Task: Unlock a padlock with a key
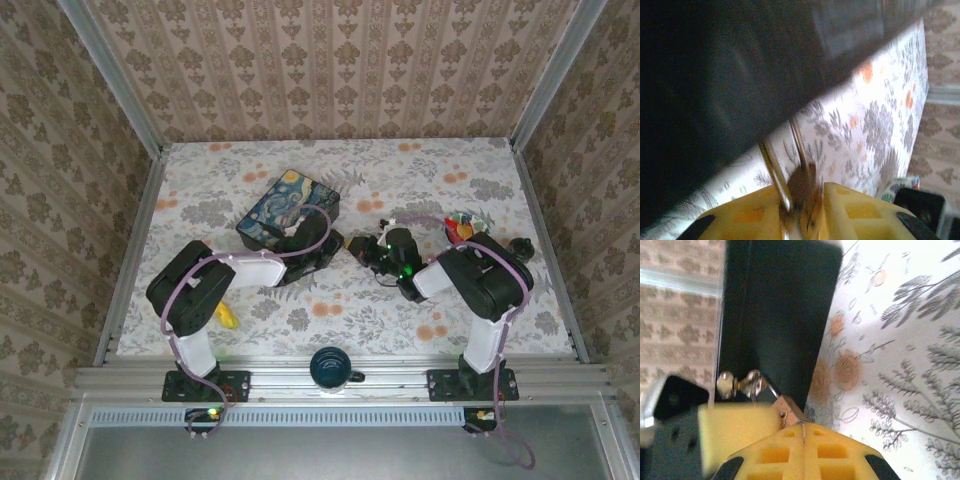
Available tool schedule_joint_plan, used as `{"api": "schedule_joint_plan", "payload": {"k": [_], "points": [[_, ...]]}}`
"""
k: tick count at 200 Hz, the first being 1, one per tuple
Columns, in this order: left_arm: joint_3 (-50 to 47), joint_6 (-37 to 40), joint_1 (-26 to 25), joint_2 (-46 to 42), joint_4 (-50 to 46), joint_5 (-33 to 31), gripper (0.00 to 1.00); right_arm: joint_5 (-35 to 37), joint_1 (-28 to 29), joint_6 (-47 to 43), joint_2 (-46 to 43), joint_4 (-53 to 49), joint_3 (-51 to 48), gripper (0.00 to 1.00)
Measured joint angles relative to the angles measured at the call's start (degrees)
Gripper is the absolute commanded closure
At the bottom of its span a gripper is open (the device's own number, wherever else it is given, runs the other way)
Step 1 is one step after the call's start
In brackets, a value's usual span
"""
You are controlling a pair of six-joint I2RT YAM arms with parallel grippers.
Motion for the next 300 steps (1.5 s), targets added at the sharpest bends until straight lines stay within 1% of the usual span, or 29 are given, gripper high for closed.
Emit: {"api": "schedule_joint_plan", "payload": {"k": [37, 46, 50, 70, 73, 80, 93, 99, 116, 128, 142, 150, 159, 170, 199, 211, 230, 243, 264, 277, 289, 300], "points": [[0.0, 0.1, -0.2, 0.0, 0.4, 0.5, 1.0, 0.1, -0.3, 12.7, 1.1, 1.4, -0.4, 1.0], [0.0, 0.0, -0.1, 0.0, 0.5, 0.4, 0.96, 0.1, -0.3, 15.2, 1.4, 1.8, -0.5, 1.0], [0.0, 0.0, -0.1, 0.0, 0.5, 0.4, 0.91, 0.1, -0.3, 16.2, 1.5, 2.1, -0.5, 1.0], [-0.8, 0.1, -0.1, 0.0, 2.4, 0.8, 0.51, 0.1, -0.3, 21.0, 2.7, 5.4, -1.2, 1.0], [-0.9, 0.0, -0.2, 0.0, 3.1, 1.4, 0.43, 0.1, -0.3, 21.5, 3.0, 6.0, -1.3, 1.0], [-0.9, -0.2, -0.7, 0.0, 4.1, 2.7, 0.32, 0.1, -0.3, 22.7, 3.6, 6.9, -1.3, 1.0], [-1.0, 0.0, -1.8, -0.5, 5.2, 4.5, 0.19, 0.1, 0.0, 24.4, 4.9, 8.3, -1.3, 1.0], [-1.1, 0.5, -2.4, -1.0, 5.2, 5.2, 0.15, 0.1, 0.1, 25.2, 5.2, 8.4, -1.3, 1.0], [-1.2, 2.5, -2.9, -3.7, 4.5, 5.9, 0.09, 0.1, 0.3, 26.5, 5.6, 8.8, -1.3, 1.0], [-1.2, 4.4, -2.6, -6.5, 3.1, 5.3, 0.02, 0.1, 0.3, 27.3, 5.6, 9.2, -1.2, 1.0], [-1.2, 6.8, -2.3, -10.5, 0.2, 3.5, 0.02, 0.1, 0.3, 28.0, 5.6, 9.3, -1.2, 1.0], [-1.2, 8.4, -1.9, -12.7, -2.0, 1.9, 0.07, 0.1, 0.3, 28.1, 5.6, 9.2, -1.0, 1.0], [-1.2, 10.0, -1.9, -15.2, -5.2, -0.5, 0.1, 0.1, 0.3, 28.2, 5.6, 9.1, -0.9, 1.0], [-1.1, 12.0, -1.6, -17.6, -9.2, -3.5, 0.15, 0.1, 0.4, 28.2, 5.6, 9.1, -0.6, 1.0], [-1.1, 15.3, -0.8, -19.5, -15.1, -9.4, 0.25, 0.1, 0.8, 28.1, 5.6, 9.0, 0.0, 1.0], [-1.2, 15.8, -0.5, -18.9, -16.0, -10.4, 0.28, 0.1, 0.9, 28.1, 5.6, 8.7, 0.2, 1.0], [-1.0, 16.0, -0.3, -16.6, -15.9, -10.6, 0.28, 0.1, 1.0, 27.8, 5.6, 8.0, 0.4, 1.0], [-0.3, 15.9, -0.3, -13.5, -16.0, -10.5, 0.28, 0.1, 1.2, 27.4, 5.6, 7.3, 0.5, 1.0], [0.6, 15.8, -0.5, -10.7, -15.6, -10.0, 0.33, 0.2, 1.5, 26.6, 5.3, 6.3, 0.6, 1.0], [0.8, 15.3, -0.4, -8.6, -13.4, -10.0, 0.34, 0.2, 1.7, 26.1, 4.4, 5.2, 0.6, 1.0], [0.9, 14.9, -0.4, -6.7, -11.8, -10.0, 0.39, 0.2, 1.9, 25.4, 3.8, 4.6, 0.7, 1.0], [0.9, 14.6, -0.4, -5.5, -11.0, -10.0, 0.4, 0.3, 1.9, 25.2, 3.5, 4.2, 0.8, 1.0]]}}
